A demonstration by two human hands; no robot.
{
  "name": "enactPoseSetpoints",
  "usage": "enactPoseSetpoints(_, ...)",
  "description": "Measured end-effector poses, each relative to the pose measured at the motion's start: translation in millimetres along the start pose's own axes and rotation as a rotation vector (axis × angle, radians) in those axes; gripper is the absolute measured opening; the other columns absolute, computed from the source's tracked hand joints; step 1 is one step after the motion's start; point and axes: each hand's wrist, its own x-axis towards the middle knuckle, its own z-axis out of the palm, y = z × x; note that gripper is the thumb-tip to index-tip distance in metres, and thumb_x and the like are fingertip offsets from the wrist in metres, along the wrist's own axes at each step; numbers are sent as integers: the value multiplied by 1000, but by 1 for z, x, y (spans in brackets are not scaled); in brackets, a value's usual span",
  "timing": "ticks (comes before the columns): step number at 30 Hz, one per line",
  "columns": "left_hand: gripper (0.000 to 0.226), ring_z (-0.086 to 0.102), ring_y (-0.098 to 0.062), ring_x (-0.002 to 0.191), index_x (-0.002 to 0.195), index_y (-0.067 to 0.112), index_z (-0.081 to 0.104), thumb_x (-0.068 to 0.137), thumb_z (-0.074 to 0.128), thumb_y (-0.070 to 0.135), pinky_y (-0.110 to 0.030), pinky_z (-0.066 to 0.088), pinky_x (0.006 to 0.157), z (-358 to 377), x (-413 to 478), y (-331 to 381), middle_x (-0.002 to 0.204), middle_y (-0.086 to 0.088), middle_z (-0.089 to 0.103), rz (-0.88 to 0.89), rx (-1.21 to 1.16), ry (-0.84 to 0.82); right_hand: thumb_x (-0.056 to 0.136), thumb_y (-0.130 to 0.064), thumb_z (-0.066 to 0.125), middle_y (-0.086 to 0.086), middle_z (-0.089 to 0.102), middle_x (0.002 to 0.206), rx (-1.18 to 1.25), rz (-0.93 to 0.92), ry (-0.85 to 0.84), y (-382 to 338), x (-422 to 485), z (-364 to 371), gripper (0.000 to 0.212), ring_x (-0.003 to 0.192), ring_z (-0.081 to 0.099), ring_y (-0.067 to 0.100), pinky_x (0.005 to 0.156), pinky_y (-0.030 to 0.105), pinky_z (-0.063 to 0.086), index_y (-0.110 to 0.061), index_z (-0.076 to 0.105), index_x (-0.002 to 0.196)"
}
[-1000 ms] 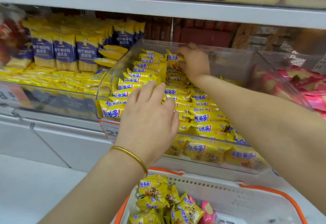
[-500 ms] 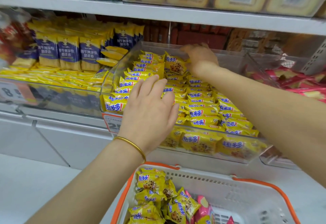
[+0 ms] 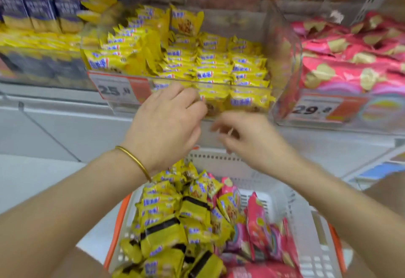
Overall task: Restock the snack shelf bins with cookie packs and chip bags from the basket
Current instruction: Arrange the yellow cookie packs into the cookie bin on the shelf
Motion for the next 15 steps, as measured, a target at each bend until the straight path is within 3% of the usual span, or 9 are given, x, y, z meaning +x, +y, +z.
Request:
enactPoseSetpoints(3,32,55,-34,84,83,7,65,81,38,23,-46,50,65,17,-10,13,89,-9,62,3,-17,-140,90,-14,53,2,68,101,-122,171,-387,49,-12,60,23,98,61,20,76,28,44,-18,64,110)
enactPoseSetpoints(5,37,54,-33,82,81,8,66,81,34,26,-46,51,63,29,-16,21,85,-8,61,14,-46,-219,90,-14,54,6,64,114,-98,238,-541,81,-17,103,26,106,58,22,78,26,40,-12,61,115)
enactPoseSetpoints(12,42,59,-27,77,77,13,69,77,30,30,-35,52,53,48,-20,24,78,-2,62,-9,-69,-325,92,-20,55,16,52,131,-41,523,-551,131,-28,198,44,119,51,33,90,34,43,-7,42,132)
enactPoseSetpoints(14,42,59,-28,79,78,13,69,77,30,30,-38,54,56,51,-18,21,80,-3,63,-13,-67,-360,92,-24,57,17,56,123,32,607,-522,136,-29,212,38,114,53,33,91,36,43,-4,50,123)
enactPoseSetpoints(15,42,58,-28,79,79,12,69,77,31,29,-39,54,56,52,-17,20,80,-4,63,-16,-65,-383,91,-26,59,17,59,110,82,657,-498,137,-30,217,25,105,56,31,86,36,44,-6,57,106)
